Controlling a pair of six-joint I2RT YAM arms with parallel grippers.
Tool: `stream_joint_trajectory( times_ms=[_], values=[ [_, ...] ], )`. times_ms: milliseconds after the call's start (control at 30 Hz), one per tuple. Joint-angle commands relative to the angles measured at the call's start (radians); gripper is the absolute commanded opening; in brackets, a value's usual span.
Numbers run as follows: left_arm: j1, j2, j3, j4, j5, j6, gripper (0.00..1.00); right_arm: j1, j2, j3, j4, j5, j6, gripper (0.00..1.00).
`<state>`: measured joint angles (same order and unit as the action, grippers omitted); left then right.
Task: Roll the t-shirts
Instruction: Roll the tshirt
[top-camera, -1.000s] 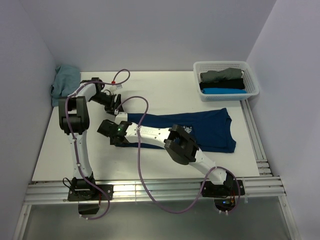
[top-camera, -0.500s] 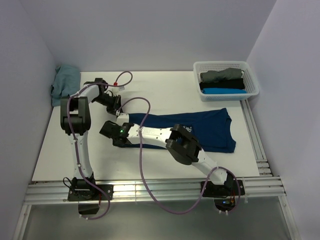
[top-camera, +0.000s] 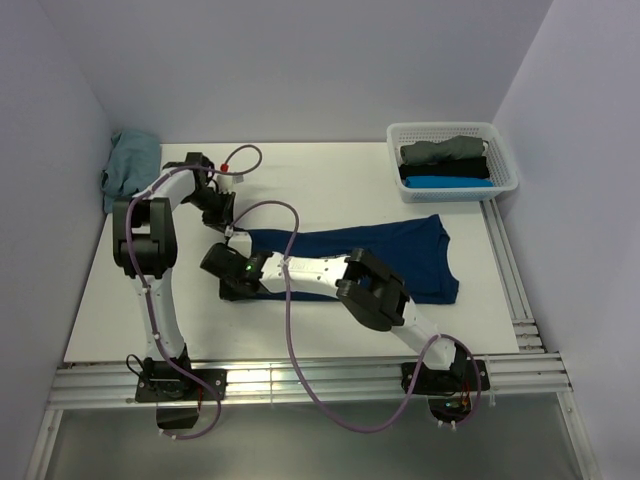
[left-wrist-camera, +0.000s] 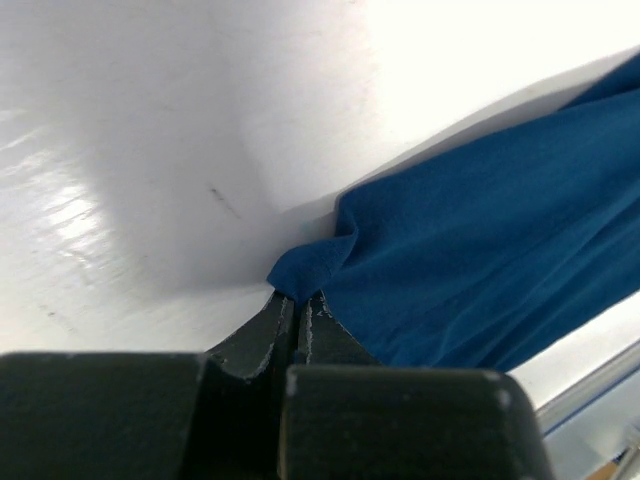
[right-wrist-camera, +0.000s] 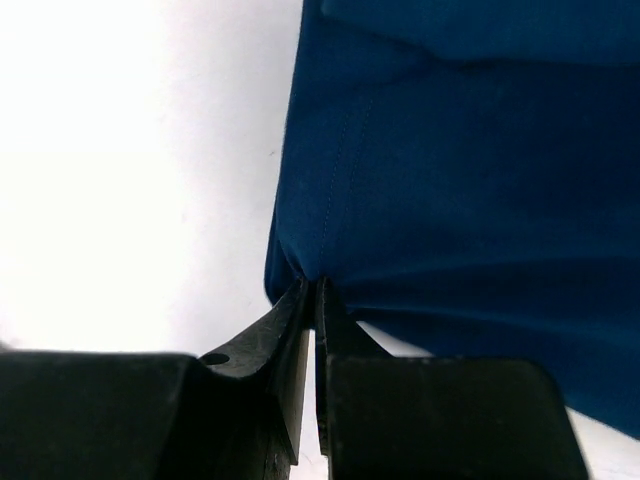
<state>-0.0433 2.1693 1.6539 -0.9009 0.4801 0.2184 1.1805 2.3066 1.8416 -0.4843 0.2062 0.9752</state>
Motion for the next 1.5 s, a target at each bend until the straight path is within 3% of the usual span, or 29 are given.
stream_joint_trajectory(
  times_ms=[0,433,967,1467],
  values=[
    [0.005,-0.063,0.021,0.037,-0.066,-0.007,0.00,0.016,-0.090,-0.051,0.068,-0.060,0.002,0.10],
    [-0.053,-0.054,0.099,0.025,-0.144,-0.097,0.01,-0.030,-0.259,-0.384,0.438,-0.126,0.100,0.08],
    [-0.131,-0.016,0.202,-0.021,-0.195,-0.125,0.16,-0.088,-0.378,-0.706,0.771,-0.128,0.252,0.04],
    [-0.184,0.035,0.285,-0.046,-0.207,-0.142,0.29,-0.128,-0.431,-0.901,0.998,-0.126,0.370,0.01]
  ],
)
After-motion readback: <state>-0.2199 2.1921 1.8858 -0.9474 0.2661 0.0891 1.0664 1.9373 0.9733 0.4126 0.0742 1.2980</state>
